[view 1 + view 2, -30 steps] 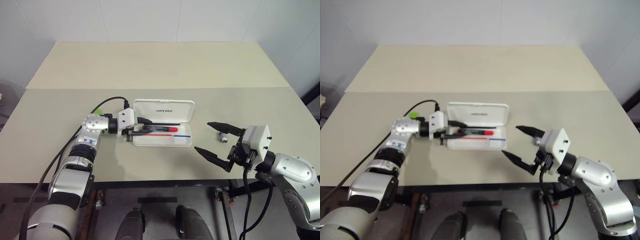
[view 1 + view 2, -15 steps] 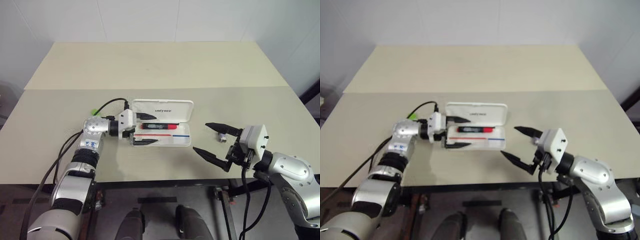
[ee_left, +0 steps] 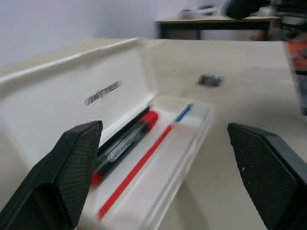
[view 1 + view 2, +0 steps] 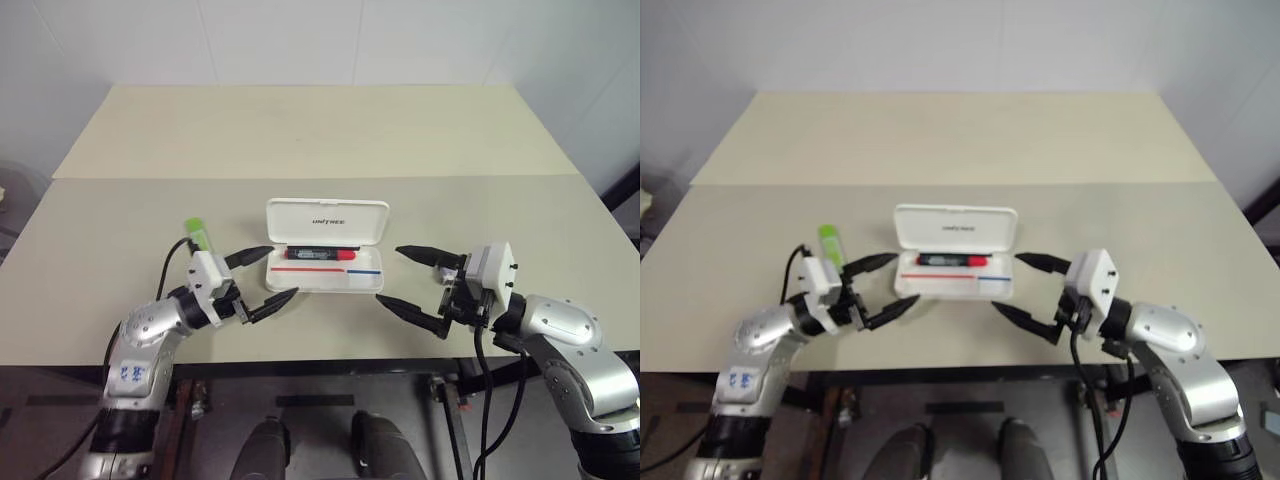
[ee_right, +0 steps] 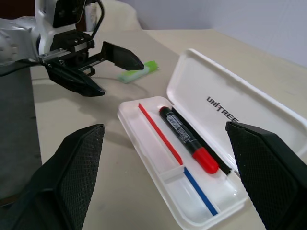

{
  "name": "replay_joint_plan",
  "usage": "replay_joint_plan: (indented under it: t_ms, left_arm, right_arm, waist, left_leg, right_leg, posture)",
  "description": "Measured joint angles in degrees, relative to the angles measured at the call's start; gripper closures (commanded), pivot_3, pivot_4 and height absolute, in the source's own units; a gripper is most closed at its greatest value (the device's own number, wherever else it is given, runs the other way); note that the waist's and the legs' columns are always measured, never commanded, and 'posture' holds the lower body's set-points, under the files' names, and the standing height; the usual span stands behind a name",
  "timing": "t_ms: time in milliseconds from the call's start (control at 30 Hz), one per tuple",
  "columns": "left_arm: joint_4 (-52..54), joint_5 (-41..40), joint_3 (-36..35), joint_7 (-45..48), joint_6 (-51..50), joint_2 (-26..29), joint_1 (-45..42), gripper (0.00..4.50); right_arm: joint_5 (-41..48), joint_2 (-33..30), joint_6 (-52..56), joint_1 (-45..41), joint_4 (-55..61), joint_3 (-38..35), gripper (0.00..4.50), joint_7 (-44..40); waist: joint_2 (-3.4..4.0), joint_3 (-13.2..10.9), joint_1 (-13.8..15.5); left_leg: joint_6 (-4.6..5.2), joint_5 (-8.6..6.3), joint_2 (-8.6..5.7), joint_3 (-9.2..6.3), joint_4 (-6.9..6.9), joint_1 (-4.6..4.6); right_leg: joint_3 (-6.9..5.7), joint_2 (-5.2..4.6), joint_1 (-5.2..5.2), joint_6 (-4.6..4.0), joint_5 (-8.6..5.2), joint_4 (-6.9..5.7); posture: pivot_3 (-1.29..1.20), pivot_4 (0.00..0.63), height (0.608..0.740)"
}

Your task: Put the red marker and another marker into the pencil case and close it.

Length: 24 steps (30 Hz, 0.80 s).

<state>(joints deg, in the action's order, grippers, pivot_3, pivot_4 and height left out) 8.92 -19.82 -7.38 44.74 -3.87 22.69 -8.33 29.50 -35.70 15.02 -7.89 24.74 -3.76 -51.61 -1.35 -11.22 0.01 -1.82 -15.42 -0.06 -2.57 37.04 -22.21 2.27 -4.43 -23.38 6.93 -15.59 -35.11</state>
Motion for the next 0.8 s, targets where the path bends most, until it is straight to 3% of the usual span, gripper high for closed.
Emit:
replay_joint_plan:
  t_ms: [300, 500, 800]
  left_arm:
    - [4.15, 7.54, -7.87, -30.35, -11.24, -7.03, 1.64, 0.05]
    - [3.48, 8.13, -8.04, -39.01, -19.12, -9.22, -2.58, 0.05]
    - [-2.69, 10.10, -5.87, -44.76, -25.06, -10.37, -7.73, 0.05]
  right_arm:
    - [-0.06, 0.69, -0.24, -2.27, -2.16, 1.32, 0.23, -1.78]
    - [-0.18, 0.89, -0.23, -2.98, -2.65, 1.77, 0.23, -2.16]
    - [-0.60, 0.89, -0.18, -2.94, -2.62, 1.76, 0.23, -1.54]
  waist:
    - [0.00, 0.00, -0.05]
    - [0.00, 0.00, 0.19]
    - [-0.01, 0.00, -0.03]
  left_leg:
    - [-0.01, 0.00, -0.09, 0.02, -0.01, 0.01]
    - [-0.01, 0.01, -0.13, -0.01, 0.00, -0.03]
    - [-0.03, 0.00, -0.14, 0.02, -0.04, -0.02]
  right_leg:
    - [-0.01, 0.02, 0.01, 0.04, 0.03, 0.02]
    - [-0.05, 0.01, 0.02, 0.06, 0.04, 0.04]
    - [-0.04, 0.02, 0.01, 0.06, 0.04, 0.07]
  posture:
    - [0.00, 0.150, 0.740]
    - [0.00, 0.150, 0.740]
    - [0.00, 0.150, 0.740]
